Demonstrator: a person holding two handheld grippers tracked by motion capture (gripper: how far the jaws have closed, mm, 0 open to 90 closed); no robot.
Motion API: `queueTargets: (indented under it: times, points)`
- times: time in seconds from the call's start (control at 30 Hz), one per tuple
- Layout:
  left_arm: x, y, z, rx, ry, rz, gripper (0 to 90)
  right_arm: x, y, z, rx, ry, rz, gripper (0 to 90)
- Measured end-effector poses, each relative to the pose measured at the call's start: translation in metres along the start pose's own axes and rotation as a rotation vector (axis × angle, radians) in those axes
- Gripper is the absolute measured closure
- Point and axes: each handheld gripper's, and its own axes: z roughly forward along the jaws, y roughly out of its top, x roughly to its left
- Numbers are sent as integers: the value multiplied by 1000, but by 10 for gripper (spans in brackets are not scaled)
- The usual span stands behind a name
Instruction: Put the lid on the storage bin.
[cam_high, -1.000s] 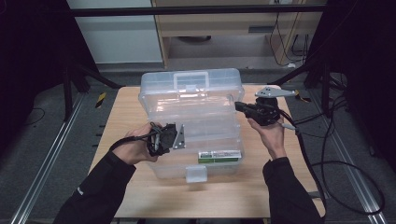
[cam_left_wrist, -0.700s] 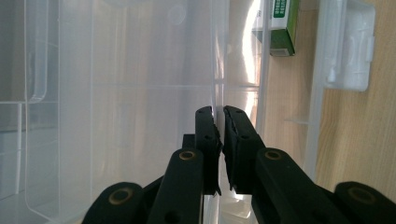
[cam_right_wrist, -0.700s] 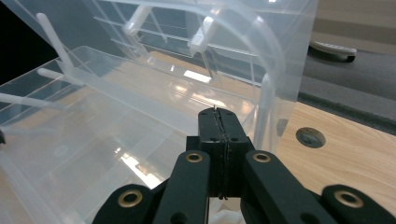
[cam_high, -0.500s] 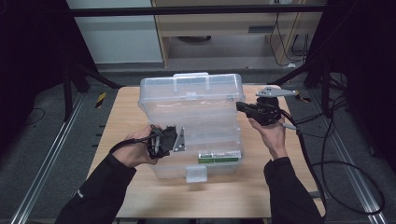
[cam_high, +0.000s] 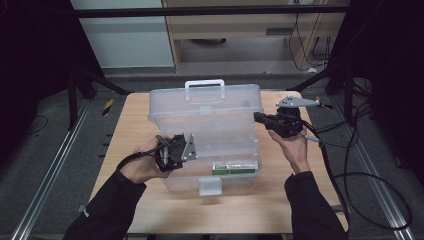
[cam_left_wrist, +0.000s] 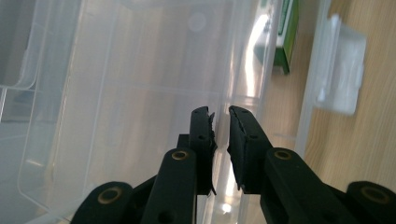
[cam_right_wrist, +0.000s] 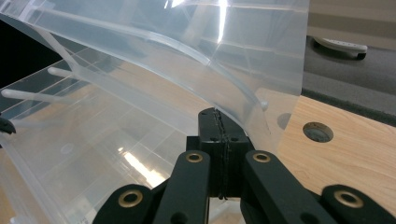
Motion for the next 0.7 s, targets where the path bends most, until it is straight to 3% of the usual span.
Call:
queueTargets:
  times: [0.07, 0.13, 0.2, 0.23, 0.4, 0.53, 0.57, 0.7]
  points:
    - [3, -2, -9, -65, -11, -63, 806, 0, 0, 0, 0, 4, 1, 900]
    - [3, -3, -17, -106, 8, -110, 831, 0, 0, 0, 2, 2, -1, 900]
    - [3, -3, -20, -117, 13, -123, 853, 0, 0, 0, 3, 2, -2, 900]
    - [2, -5, -25, -147, 29, -164, 860, 0, -1, -1, 3, 2, -1, 900]
    - [6, -15, -34, -216, 97, -288, 890, 1, -2, -1, 4, 5, -1, 900]
    - [14, -28, -36, -252, 150, -393, 892, 1, -3, -2, 5, 5, -6, 900]
    - [14, -28, -36, -252, 150, -393, 893, 1, -4, -2, 6, 9, -5, 900]
    - [20, -50, -36, -294, 219, -505, 893, 2, -5, -3, 10, 12, -5, 900]
